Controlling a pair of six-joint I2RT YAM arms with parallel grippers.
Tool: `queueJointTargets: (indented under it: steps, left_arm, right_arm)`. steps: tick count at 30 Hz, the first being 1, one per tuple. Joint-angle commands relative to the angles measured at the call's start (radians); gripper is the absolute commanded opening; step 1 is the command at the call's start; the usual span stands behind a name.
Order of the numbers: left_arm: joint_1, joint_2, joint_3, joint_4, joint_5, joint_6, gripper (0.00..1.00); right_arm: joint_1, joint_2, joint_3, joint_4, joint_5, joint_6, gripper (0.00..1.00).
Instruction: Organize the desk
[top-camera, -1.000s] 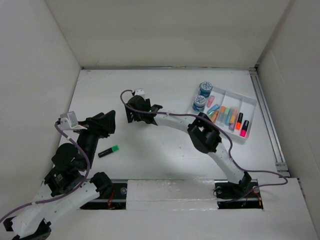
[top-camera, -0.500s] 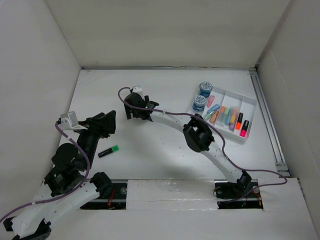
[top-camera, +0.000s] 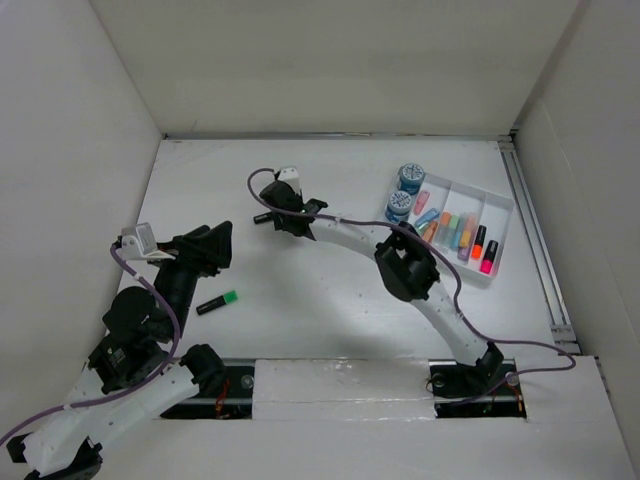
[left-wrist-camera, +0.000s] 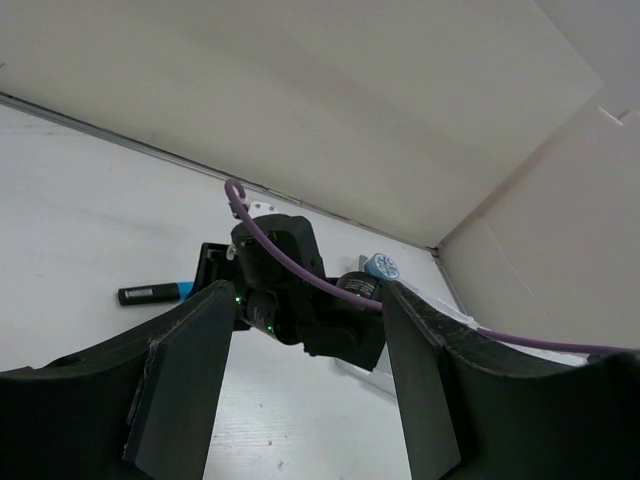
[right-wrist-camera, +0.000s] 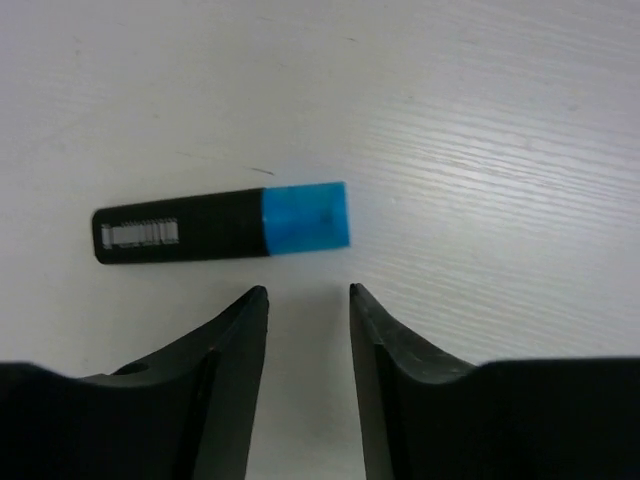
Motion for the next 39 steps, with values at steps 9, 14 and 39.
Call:
queueJointTargets:
  steps: [9, 14, 39]
  left_arm:
    - [0.002, -0.011, -0.008, 0.039, 0.008, 0.010, 0.57]
    - [0.002, -0.002, -0.008, 0.044, 0.011, 0.015, 0.56]
    - [0.002, -0.034, -0.010, 0.041, 0.019, 0.013, 0.56]
  right_arm:
    - [-0.087, 0.050, 0.249, 0.013, -0.149, -0.171, 0.07]
    - [-0.102, 0.155, 0.407, -0.028, -0.238, -0.163, 0.00]
    - [-0.070, -0.103, -0.131, 0.123, -0.293, -0.076, 0.00]
